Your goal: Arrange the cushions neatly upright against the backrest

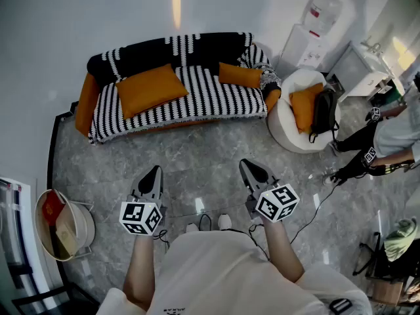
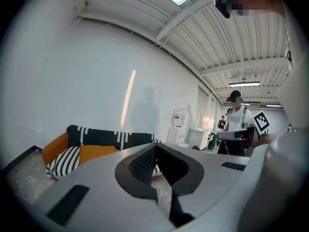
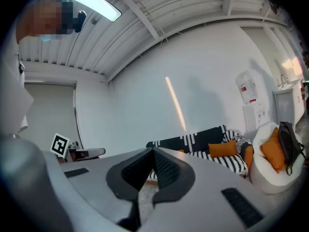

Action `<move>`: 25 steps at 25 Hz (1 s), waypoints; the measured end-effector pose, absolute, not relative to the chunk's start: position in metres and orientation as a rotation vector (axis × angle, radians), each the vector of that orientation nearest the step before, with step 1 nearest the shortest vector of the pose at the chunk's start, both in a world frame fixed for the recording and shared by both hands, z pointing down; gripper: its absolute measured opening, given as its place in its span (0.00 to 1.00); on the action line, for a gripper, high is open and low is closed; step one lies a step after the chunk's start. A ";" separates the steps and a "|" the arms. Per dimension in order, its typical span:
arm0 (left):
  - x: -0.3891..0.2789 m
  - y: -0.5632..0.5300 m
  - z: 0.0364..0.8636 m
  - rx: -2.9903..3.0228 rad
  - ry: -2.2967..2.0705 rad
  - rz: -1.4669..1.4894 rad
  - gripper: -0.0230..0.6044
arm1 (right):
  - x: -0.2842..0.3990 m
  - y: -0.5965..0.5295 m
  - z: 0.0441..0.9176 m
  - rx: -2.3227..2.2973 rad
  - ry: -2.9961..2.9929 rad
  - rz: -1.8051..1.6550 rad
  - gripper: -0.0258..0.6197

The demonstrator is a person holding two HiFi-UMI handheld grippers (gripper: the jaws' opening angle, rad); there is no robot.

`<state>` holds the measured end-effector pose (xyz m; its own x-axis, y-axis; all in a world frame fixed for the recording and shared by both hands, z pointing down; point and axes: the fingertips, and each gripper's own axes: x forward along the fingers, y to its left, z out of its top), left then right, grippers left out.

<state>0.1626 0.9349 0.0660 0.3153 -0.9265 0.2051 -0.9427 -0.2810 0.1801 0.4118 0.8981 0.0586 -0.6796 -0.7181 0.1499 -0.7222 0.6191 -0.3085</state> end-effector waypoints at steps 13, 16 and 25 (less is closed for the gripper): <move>0.132 0.946 0.054 2.364 -1.677 0.061 0.07 | 0.387 0.913 0.058 1.285 -2.825 0.591 0.08; 0.120 0.951 0.055 2.372 -1.670 0.058 0.07 | 0.375 0.916 0.058 1.262 -2.832 0.602 0.08; 0.084 0.968 0.068 2.348 -1.656 0.034 0.07 | 0.345 0.929 0.051 1.225 -2.897 0.659 0.08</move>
<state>0.0843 0.9684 0.0684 0.3469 -0.9220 0.1719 -0.9283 -0.3115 0.2030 0.3445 0.9290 0.0507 -0.7072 -0.7011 0.0915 -0.6718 0.6258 -0.3963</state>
